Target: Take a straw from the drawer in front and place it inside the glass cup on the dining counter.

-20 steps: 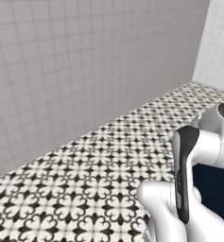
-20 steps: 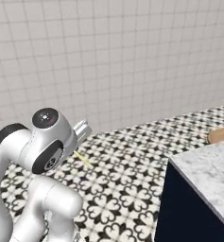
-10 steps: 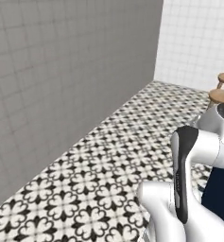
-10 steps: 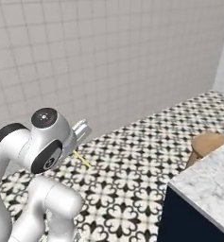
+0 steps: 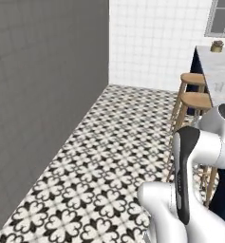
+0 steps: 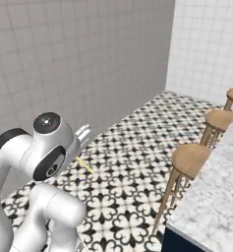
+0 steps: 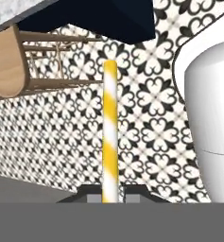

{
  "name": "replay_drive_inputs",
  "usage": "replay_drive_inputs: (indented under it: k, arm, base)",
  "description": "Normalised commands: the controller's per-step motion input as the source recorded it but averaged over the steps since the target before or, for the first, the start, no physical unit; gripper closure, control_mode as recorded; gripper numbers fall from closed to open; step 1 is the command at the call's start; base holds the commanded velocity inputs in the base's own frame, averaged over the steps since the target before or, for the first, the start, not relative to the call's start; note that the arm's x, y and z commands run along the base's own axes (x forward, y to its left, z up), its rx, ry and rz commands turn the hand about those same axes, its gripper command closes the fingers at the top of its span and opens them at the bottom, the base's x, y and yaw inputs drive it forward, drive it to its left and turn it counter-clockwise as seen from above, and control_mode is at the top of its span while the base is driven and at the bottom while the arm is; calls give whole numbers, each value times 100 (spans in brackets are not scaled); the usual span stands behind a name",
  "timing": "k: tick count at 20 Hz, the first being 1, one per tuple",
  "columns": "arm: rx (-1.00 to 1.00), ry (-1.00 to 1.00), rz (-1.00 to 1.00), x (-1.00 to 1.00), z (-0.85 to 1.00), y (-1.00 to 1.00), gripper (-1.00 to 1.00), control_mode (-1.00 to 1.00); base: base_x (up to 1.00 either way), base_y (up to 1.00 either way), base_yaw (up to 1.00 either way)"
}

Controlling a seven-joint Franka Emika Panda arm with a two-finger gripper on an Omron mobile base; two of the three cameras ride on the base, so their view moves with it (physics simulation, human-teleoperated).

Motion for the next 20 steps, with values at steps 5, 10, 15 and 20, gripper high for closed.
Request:
replay_drive_inputs:
  k: [5,10,15,20]
  arm:
    - [0,0,0,0,0,0,100,100]
    - [0,0,0,0,0,0,100,100]
    - [0,0,0,0,0,0,100,100]
    - [0,0,0,0,0,0,100,100]
  base:
    - [100,51,-56]
    - [100,65,-60]
    - [100,72,-61]
    - [100,65,-53]
